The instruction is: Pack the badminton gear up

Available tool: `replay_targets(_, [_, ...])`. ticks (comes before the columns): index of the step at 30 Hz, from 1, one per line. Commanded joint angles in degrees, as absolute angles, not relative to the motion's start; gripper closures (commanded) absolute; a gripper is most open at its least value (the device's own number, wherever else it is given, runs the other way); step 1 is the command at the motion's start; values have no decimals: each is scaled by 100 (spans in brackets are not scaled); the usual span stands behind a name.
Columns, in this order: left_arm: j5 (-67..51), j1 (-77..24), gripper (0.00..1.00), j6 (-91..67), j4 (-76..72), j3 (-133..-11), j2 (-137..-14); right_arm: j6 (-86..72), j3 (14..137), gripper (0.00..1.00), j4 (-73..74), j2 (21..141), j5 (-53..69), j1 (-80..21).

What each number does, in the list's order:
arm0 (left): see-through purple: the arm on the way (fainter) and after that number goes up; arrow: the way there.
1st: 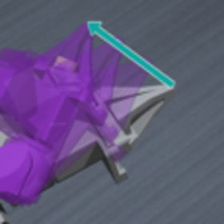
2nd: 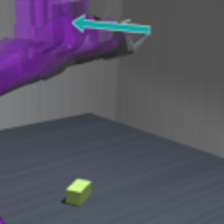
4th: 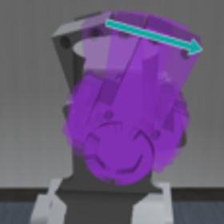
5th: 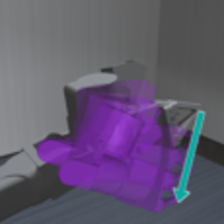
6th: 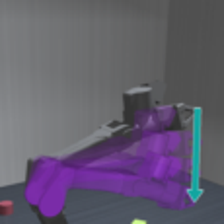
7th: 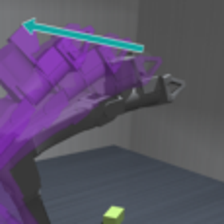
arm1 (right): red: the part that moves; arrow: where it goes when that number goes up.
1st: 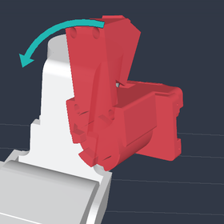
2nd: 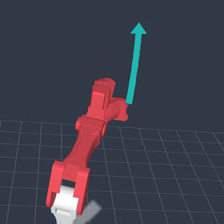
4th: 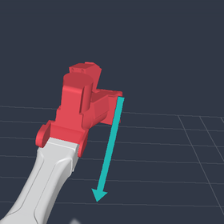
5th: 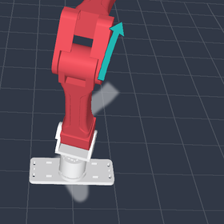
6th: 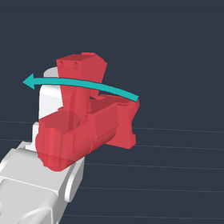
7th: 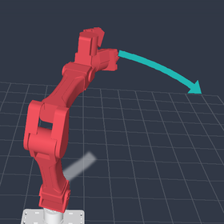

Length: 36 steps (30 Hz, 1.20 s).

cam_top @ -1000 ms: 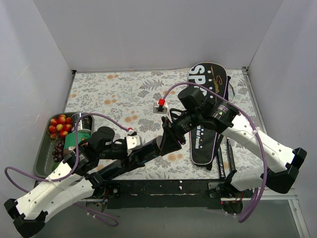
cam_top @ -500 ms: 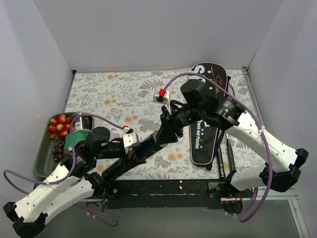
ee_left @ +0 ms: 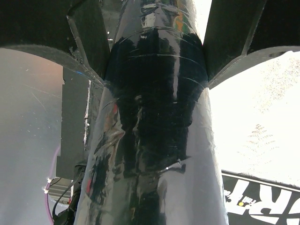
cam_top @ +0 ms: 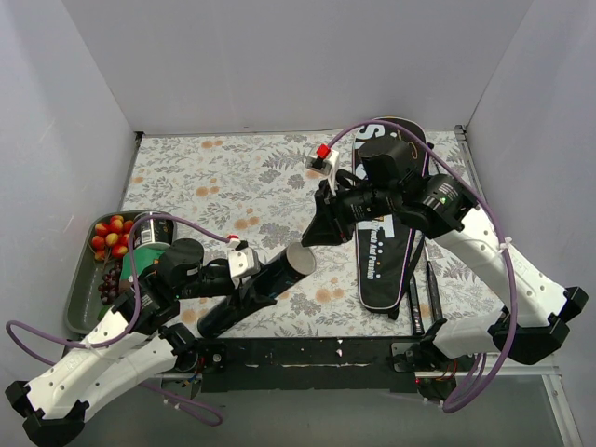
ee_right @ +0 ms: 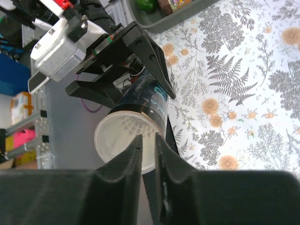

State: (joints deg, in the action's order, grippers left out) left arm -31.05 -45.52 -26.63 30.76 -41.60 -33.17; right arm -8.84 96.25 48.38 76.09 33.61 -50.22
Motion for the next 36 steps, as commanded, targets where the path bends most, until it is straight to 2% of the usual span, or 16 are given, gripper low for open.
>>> replay_targets(1, [-3243, -4562, 80, -2619, 2777, -4192, -3243, -862, 9870, 88, 4913, 7435, 3278, -4957])
replay_targets(3, [-3243, -4561, 80, -2611, 2786, -4219, -3252, -861, 9844, 99, 4948, 7444, 3313, -4957])
replay_targets(36, [-3226, -4562, 81, -2619, 2593, -4316, -3375, -721, 8675, 99, 4729, 7224, 3788, -5097])
